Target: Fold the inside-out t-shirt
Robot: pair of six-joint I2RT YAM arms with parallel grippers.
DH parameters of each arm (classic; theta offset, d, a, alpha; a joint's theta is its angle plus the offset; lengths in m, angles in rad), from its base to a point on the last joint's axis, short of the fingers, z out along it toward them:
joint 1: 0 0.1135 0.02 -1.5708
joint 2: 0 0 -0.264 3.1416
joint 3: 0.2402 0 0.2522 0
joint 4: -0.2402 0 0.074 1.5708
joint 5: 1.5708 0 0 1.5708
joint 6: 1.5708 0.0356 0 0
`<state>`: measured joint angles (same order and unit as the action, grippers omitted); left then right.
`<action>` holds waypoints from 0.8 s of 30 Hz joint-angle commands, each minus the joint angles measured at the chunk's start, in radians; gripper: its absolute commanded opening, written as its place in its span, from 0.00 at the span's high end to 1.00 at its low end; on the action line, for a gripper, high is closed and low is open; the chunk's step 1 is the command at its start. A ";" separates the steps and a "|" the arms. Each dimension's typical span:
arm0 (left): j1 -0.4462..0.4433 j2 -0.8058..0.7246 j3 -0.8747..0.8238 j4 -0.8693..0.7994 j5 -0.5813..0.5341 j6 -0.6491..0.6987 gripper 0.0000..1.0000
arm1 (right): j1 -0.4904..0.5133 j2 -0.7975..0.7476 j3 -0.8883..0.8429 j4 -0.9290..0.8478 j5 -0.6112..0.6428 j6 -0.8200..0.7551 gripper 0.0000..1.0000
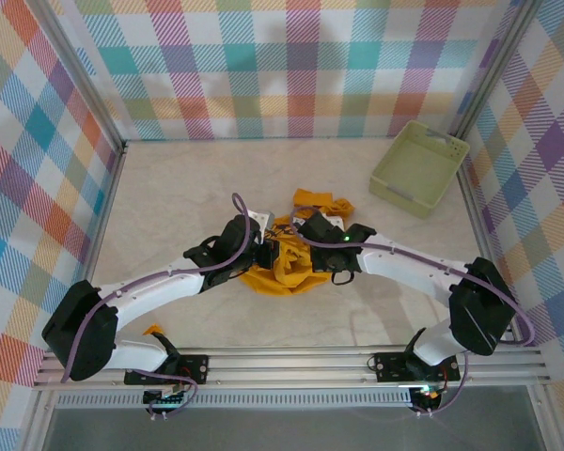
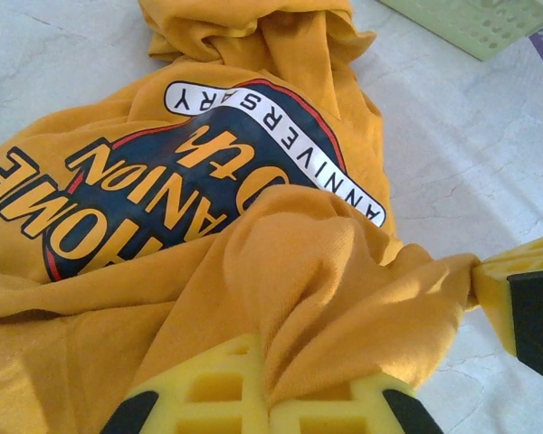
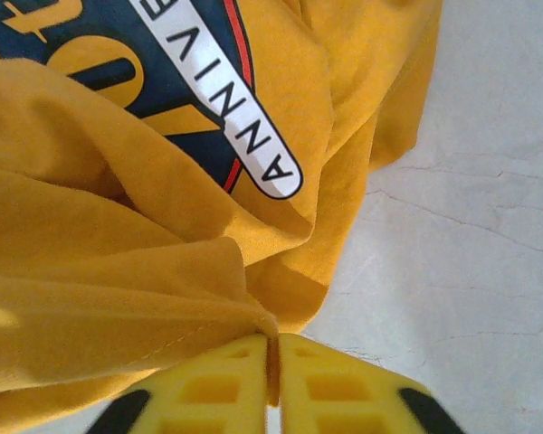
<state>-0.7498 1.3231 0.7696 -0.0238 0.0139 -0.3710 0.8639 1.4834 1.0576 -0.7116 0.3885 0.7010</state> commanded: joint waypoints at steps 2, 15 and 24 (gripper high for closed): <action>0.007 0.003 0.044 -0.018 -0.032 -0.001 1.00 | 0.005 -0.044 -0.023 0.014 -0.019 -0.007 0.99; -0.008 0.039 0.129 -0.213 -0.206 0.076 0.58 | -0.015 -0.375 -0.102 0.145 -0.129 -0.225 1.00; -0.273 -0.175 0.106 -0.384 -0.650 -0.032 0.30 | -0.016 -0.349 -0.055 0.244 -0.220 -0.262 1.00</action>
<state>-0.9653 1.2274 0.8867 -0.3347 -0.4580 -0.3443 0.8513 1.1229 0.9668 -0.5297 0.2176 0.4759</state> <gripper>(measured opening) 0.692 0.063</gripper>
